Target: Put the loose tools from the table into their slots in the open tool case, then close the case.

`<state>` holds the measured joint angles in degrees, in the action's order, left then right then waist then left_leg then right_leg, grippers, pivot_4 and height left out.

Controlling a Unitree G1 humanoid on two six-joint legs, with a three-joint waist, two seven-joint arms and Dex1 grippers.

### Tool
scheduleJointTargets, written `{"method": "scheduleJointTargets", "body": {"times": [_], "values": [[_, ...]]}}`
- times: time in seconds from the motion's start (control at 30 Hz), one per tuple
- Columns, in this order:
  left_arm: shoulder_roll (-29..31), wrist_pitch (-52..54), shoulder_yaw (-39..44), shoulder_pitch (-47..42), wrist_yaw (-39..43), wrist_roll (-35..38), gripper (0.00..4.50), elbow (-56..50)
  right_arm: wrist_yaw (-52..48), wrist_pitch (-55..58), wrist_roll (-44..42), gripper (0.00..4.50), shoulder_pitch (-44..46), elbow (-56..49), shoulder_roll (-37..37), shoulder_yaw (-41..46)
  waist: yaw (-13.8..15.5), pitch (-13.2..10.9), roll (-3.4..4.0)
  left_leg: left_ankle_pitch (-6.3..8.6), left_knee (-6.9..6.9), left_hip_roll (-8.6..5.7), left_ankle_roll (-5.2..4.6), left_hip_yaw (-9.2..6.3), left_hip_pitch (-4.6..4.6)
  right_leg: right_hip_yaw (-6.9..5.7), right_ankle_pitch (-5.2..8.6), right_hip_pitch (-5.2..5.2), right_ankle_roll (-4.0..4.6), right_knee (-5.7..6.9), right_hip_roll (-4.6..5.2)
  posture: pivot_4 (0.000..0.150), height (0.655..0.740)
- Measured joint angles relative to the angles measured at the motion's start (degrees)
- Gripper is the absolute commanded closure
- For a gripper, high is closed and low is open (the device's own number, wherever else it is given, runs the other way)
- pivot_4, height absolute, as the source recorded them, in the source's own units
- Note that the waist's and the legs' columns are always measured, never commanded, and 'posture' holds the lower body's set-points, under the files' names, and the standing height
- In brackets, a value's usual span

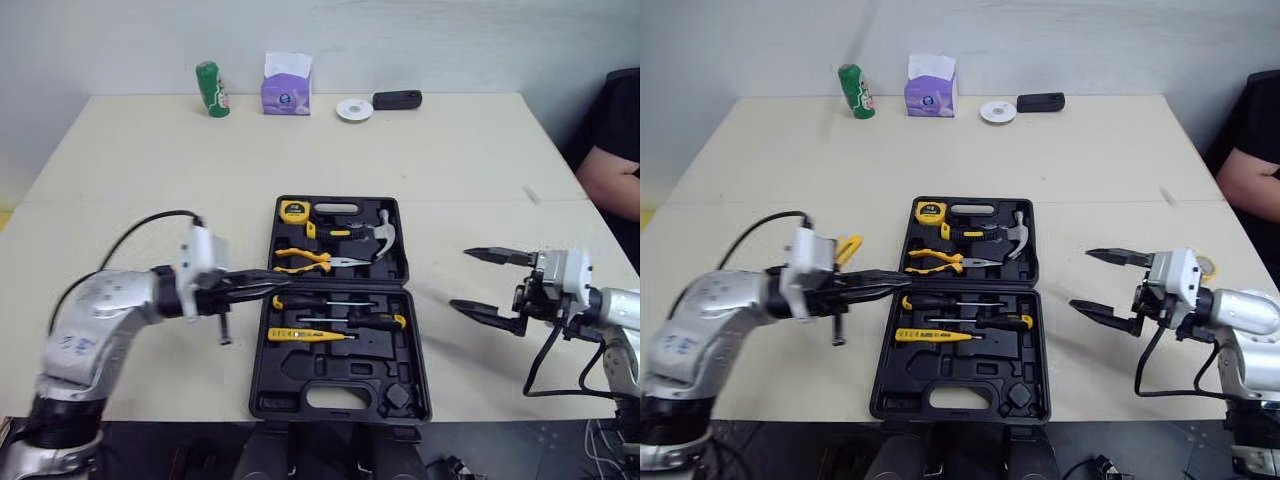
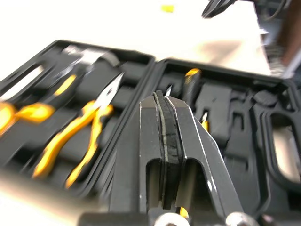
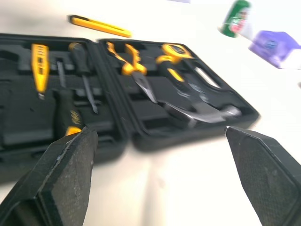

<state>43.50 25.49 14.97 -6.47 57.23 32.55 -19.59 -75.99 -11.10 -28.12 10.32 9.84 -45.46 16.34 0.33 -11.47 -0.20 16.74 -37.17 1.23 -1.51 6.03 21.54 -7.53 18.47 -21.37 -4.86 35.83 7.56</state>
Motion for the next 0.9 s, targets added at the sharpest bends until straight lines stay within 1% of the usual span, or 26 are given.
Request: {"method": "scheduleJointTargets", "body": {"times": [0.07,0.1,0.13,0.23,0.27,0.4,0.53,0.6,0.73,0.9], "values": [[0.08,-0.88,7.09,6.68,-1.67,-0.52,2.19,1.23,0.41,-2.44,0.48,0.00,-1.53,3.07,-0.79,2.58,-0.27,-0.07,-0.08,0.01,0.03,0.01,-0.01,0.01,0.04,0.00,0.00,-0.04,0.00,-0.05,0.01,0.150,0.7400],[0.05,-1.54,9.73,8.79,-2.46,-0.98,1.78,2.04,0.67,-3.20,0.71,0.00,-2.31,4.64,-1.26,3.97,-0.34,-0.09,-0.11,0.02,0.01,0.01,-0.02,0.02,0.04,0.01,0.00,-0.04,0.00,-0.06,0.02,0.150,0.7400],[-0.35,-3.04,12.67,10.94,-3.39,-1.62,1.27,2.35,1.05,-4.31,0.98,0.00,-2.63,6.09,-1.32,5.15,-0.36,-0.11,-0.15,0.04,-0.01,0.01,-0.04,0.03,0.04,0.01,0.00,-0.04,0.00,-0.07,0.05,0.150,0.7400],[-3.71,-9.78,20.84,15.29,-6.67,-3.73,0.06,4.18,2.16,-6.93,1.37,0.00,-5.06,10.67,-1.78,8.39,-0.14,-0.11,-0.16,0.17,0.00,-0.01,-0.03,0.01,0.02,0.03,-0.03,0.00,-0.02,-0.14,0.14,0.150,0.7400],[-5.18,-13.27,24.40,17.02,-8.64,-5.17,0.06,6.59,3.19,-7.84,1.66,0.00,-6.27,13.55,-2.03,10.17,-0.14,-0.11,-0.16,0.41,0.02,0.00,0.15,0.02,0.02,0.04,-0.03,-0.02,-0.02,-0.19,0.13,0.150,0.7400],[-8.68,-22.24,34.35,22.02,-16.12,-9.46,0.06,16.21,10.11,-10.01,1.72,0.00,-8.08,24.98,-3.35,17.81,-0.39,-0.11,-0.16,0.67,0.03,0.02,-0.09,0.12,0.02,0.08,-0.02,-0.08,-0.01,-0.23,0.12,0.150,0.7400],[-9.07,-26.10,40.34,25.20,-20.92,-10.48,0.06,23.46,13.12,-13.72,2.61,0.00,-11.94,32.95,-5.48,21.30,-0.49,-0.09,-0.21,0.81,0.05,0.14,-0.07,0.19,0.00,0.14,-0.01,-0.10,0.01,-0.28,0.07,0.150,0.7400],[-9.01,-27.45,44.04,27.35,-22.93,-10.35,0.06,28.87,15.07,-15.89,3.45,0.00,-14.64,38.11,-5.84,22.99,-0.50,-0.09,-0.21,0.87,0.06,0.20,-0.05,0.23,-0.01,0.15,0.01,-0.13,0.05,-0.31,0.04,0.150,0.7400],[-8.69,-27.64,47.23,28.95,-25.28,-9.45,0.06,35.32,19.35,-18.38,4.12,0.00,-17.54,45.57,-6.73,25.09,-0.60,-0.08,-0.19,0.91,0.04,0.21,-0.07,0.32,-0.07,0.30,0.01,-0.16,0.06,-0.30,0.04,0.150,0.7400],[-6.78,-27.03,49.01,30.71,-27.73,-8.95,0.06,40.45,23.19,-19.91,3.49,0.00,-19.28,50.45,-8.59,28.72,-0.65,-0.05,-0.24,0.96,0.11,0.32,0.01,0.35,-0.14,0.34,0.07,-0.20,0.20,-0.31,-0.01,0.150,0.7400]]}}
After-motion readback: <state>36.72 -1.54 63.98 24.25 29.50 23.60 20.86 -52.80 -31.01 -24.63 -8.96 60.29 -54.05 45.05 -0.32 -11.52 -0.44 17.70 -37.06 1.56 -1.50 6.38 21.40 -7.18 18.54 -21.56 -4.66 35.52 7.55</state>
